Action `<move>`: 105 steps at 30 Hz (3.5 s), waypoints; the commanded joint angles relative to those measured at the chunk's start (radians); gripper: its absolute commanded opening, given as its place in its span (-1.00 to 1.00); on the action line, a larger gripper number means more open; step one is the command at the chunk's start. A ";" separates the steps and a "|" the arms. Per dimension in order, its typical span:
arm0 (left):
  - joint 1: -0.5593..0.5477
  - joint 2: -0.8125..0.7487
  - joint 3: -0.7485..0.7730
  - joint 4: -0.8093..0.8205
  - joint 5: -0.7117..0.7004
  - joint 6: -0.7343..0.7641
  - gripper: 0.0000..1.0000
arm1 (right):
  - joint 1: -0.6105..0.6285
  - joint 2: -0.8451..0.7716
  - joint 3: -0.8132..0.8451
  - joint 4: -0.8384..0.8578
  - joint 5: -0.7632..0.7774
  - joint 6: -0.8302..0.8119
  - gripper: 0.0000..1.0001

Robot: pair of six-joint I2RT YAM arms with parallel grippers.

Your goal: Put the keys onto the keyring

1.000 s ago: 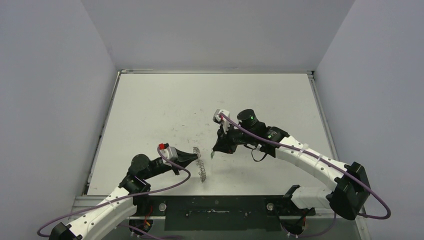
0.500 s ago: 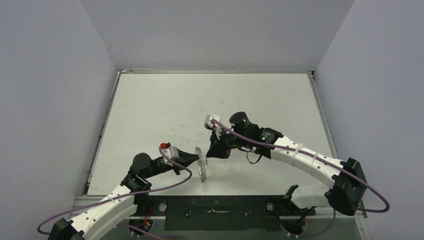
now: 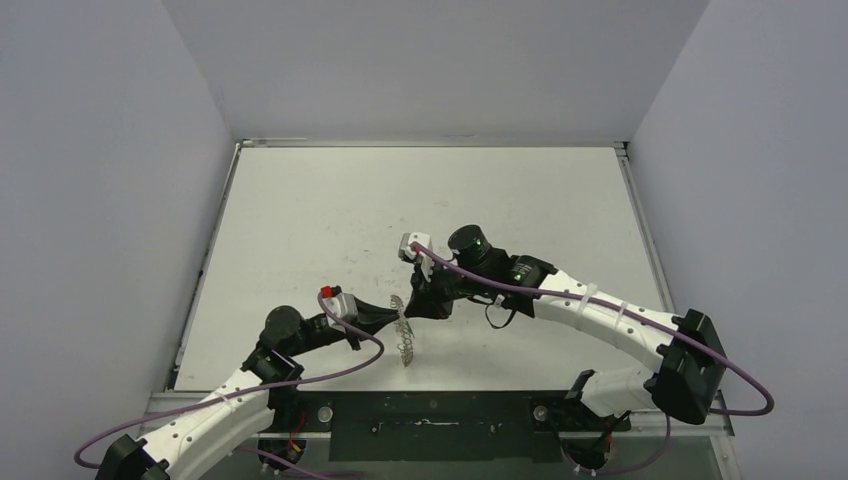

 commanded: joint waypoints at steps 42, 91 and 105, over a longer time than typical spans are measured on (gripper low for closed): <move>-0.011 -0.005 0.038 0.099 -0.003 -0.025 -1.00 | 0.010 0.035 0.035 0.047 0.116 -0.026 -1.00; -0.018 0.015 -0.022 0.136 -0.065 -0.011 -1.00 | -0.023 -0.249 -0.368 0.540 0.236 -0.196 0.49; -0.021 0.017 -0.011 0.176 0.011 -0.021 -1.00 | -0.081 -0.192 -0.416 0.628 -0.015 -0.258 0.40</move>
